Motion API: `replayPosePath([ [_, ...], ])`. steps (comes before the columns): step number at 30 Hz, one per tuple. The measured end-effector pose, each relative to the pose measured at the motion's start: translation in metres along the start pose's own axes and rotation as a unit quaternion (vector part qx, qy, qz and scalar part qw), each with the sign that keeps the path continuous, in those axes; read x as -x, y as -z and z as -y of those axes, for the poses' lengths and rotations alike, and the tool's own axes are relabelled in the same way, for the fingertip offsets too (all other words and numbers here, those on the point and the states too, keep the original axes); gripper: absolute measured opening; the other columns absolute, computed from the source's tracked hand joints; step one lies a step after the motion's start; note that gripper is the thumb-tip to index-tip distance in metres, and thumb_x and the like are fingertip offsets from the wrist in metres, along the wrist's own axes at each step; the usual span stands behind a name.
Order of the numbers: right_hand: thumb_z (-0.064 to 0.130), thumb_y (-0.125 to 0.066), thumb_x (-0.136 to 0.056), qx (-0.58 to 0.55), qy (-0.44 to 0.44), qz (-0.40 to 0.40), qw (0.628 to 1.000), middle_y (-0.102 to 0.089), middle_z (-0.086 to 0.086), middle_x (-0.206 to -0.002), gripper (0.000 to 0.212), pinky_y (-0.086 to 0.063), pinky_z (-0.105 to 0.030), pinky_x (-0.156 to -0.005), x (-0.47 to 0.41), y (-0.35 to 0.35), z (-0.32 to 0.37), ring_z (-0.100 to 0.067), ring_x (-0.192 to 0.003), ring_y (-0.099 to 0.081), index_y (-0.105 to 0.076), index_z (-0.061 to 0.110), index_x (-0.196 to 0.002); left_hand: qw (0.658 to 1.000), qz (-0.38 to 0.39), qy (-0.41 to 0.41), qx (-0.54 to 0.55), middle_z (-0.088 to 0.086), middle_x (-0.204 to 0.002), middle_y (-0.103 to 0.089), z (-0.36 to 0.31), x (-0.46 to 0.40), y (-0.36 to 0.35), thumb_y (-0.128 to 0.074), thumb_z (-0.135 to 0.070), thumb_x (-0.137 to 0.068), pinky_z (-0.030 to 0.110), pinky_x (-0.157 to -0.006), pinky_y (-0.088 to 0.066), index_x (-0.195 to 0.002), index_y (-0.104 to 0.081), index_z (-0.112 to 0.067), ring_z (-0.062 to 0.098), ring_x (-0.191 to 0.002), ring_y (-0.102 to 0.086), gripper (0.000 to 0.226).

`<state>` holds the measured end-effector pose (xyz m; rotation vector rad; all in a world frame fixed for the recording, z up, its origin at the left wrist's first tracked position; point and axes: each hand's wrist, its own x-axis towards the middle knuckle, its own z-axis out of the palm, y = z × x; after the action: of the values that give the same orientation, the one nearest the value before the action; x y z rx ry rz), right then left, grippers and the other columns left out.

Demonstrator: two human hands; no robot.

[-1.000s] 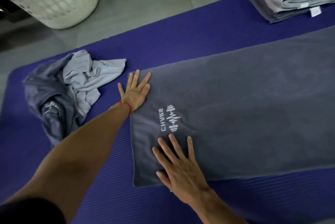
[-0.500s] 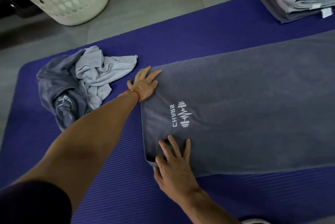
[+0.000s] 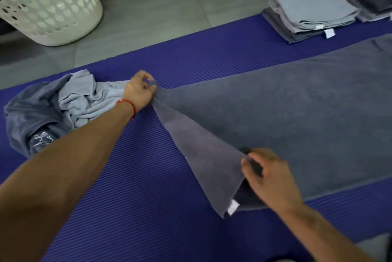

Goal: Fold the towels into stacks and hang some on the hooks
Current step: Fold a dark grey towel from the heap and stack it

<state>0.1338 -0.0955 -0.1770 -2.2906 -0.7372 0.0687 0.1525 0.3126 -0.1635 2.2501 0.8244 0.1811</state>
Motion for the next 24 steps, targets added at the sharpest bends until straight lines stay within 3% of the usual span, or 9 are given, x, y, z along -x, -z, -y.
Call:
replayPosePath([
  [2, 0.038, -0.053, -0.089, 0.050, 0.014, 0.004, 0.999, -0.068, -0.006, -0.080, 0.033, -0.043, -0.028, -0.070, -0.019, 0.044, -0.031, -0.027, -0.075, -0.066, -0.069, 0.011, -0.080, 0.998, 0.032, -0.045, 0.037, 0.013, -0.066, -0.063, -0.034, 0.002, 0.000, -0.054, -0.006, -0.094, 0.031, -0.054, -0.051, -0.106, -0.061, -0.024, 0.022, -0.055, -0.059, 0.023],
  [5, 0.047, -0.047, -0.092, 0.114, 0.031, 0.056, 0.991, -0.068, -0.003, -0.078, 0.042, -0.043, -0.027, -0.069, -0.053, 0.123, -0.071, -0.024, -0.072, -0.067, -0.069, 0.013, -0.081, 0.993, 0.053, -0.081, 0.068, 0.008, -0.074, -0.072, -0.087, 0.002, -0.009, -0.051, -0.006, -0.095, 0.031, -0.057, -0.053, -0.093, -0.073, -0.024, 0.020, -0.062, -0.068, 0.029],
  [8, 0.050, -0.045, -0.092, 0.209, 0.090, 0.103, 0.968, -0.072, -0.003, -0.080, 0.049, -0.043, -0.022, -0.068, -0.087, 0.201, -0.099, -0.016, -0.070, -0.067, -0.074, 0.011, -0.085, 0.992, 0.053, -0.095, 0.062, -0.002, -0.085, -0.074, -0.139, -0.001, -0.027, -0.049, -0.015, -0.095, 0.019, -0.058, -0.055, -0.108, -0.075, -0.026, 0.010, -0.075, -0.071, 0.031],
  [10, 0.054, -0.045, -0.089, 0.243, 0.090, 0.118, 0.959, -0.074, -0.003, -0.082, 0.053, -0.050, -0.027, -0.071, -0.103, 0.250, -0.112, -0.020, -0.071, -0.070, -0.076, 0.012, -0.085, 0.989, 0.067, -0.126, 0.046, -0.002, -0.092, -0.075, -0.169, -0.007, -0.044, -0.051, -0.015, -0.091, 0.026, -0.071, -0.059, -0.116, -0.072, -0.028, 0.008, -0.079, -0.072, 0.035],
  [13, 0.060, -0.048, -0.086, 0.253, 0.035, 0.089, 0.963, -0.076, 0.001, -0.083, 0.052, -0.045, -0.021, -0.071, -0.109, 0.310, -0.133, -0.013, -0.073, -0.069, -0.078, 0.018, -0.085, 0.979, 0.066, -0.192, 0.014, 0.003, -0.093, -0.076, -0.219, -0.019, -0.076, -0.056, -0.014, -0.095, 0.034, -0.082, -0.058, -0.115, -0.071, -0.025, 0.012, -0.080, -0.072, 0.027],
  [17, 0.038, -0.067, -0.094, 0.218, -0.118, 0.087, 0.965, -0.075, 0.004, -0.078, 0.020, -0.047, -0.031, -0.068, -0.084, 0.361, -0.171, -0.018, -0.074, -0.070, -0.077, 0.026, -0.081, 0.962, 0.056, -0.264, -0.029, 0.005, -0.091, -0.075, -0.298, -0.033, -0.130, -0.053, -0.024, -0.095, 0.043, -0.087, -0.058, -0.107, -0.072, -0.022, 0.024, -0.088, -0.072, 0.022],
  [20, 0.037, -0.058, -0.100, 0.110, -0.238, 0.045, 0.964, -0.070, 0.007, -0.068, 0.032, -0.052, -0.030, -0.067, -0.045, 0.374, -0.210, -0.008, -0.060, -0.064, -0.072, 0.021, -0.076, 0.950, 0.041, -0.304, -0.052, 0.009, -0.090, -0.074, -0.360, -0.043, -0.182, -0.052, -0.027, -0.091, 0.040, -0.086, -0.056, -0.104, -0.073, -0.018, 0.028, -0.086, -0.071, 0.026],
  [24, 0.034, -0.052, -0.104, -0.029, -0.346, -0.099, 0.933, -0.073, -0.001, -0.075, 0.036, -0.058, -0.038, -0.077, -0.001, 0.347, -0.279, -0.015, -0.071, -0.070, -0.069, 0.012, -0.081, 0.939, 0.037, -0.327, -0.099, 0.018, -0.108, -0.071, -0.445, -0.054, -0.264, -0.056, -0.022, -0.094, 0.039, -0.094, -0.049, -0.105, -0.072, -0.009, 0.036, -0.100, -0.067, 0.023],
])
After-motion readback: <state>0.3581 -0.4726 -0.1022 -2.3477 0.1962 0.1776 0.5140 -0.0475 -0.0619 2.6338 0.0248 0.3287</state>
